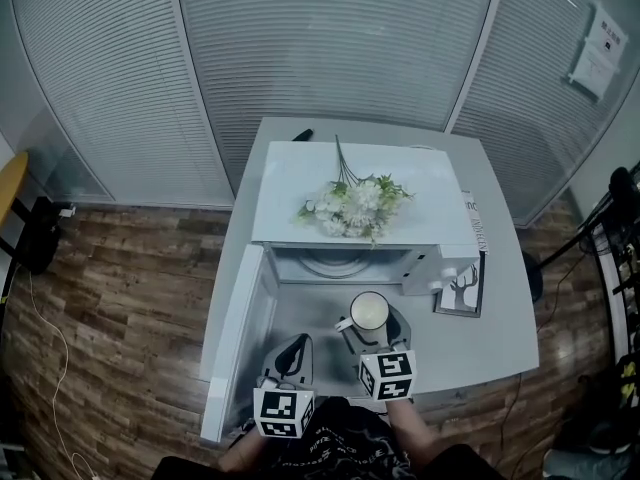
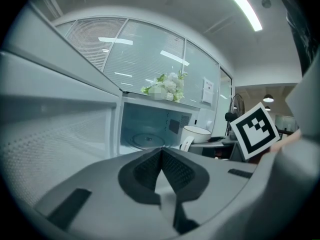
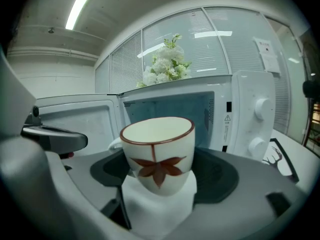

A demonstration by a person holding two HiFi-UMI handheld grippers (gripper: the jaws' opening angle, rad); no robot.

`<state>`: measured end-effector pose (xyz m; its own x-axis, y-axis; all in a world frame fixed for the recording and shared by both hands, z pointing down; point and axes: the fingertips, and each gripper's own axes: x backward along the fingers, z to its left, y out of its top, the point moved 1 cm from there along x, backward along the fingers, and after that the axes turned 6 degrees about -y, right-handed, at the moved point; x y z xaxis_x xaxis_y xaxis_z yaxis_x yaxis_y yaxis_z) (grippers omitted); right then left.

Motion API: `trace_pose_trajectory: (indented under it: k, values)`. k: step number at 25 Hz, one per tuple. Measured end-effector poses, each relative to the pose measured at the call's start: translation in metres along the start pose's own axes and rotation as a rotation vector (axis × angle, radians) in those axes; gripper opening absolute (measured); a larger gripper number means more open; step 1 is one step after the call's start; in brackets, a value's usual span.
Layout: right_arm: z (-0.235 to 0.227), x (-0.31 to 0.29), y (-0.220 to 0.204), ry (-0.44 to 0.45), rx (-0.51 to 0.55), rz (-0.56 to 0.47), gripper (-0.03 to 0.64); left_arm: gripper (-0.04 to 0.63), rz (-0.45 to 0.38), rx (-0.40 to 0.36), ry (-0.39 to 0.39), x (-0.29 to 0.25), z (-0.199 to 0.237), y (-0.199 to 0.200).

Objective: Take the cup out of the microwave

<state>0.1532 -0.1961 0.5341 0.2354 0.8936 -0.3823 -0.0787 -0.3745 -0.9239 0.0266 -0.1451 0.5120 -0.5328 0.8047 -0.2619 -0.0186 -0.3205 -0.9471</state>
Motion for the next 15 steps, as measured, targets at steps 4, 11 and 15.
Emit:
trace_pose_trajectory:
  k: [4, 11, 15]
  values:
    - [-0.002, 0.011, -0.005, -0.023, -0.007, 0.006, 0.377, 0.006, 0.005, -0.007, -0.012, -0.001, -0.002, -0.002]
    - [-0.004, 0.029, -0.011, -0.063, -0.041, 0.004, 0.377, 0.006, 0.015, -0.020, -0.029, -0.003, -0.003, -0.004]
    - [-0.004, 0.038, -0.011, -0.079, -0.051, 0.002, 0.377, 0.006, 0.019, -0.025, -0.045, -0.004, -0.006, -0.005]
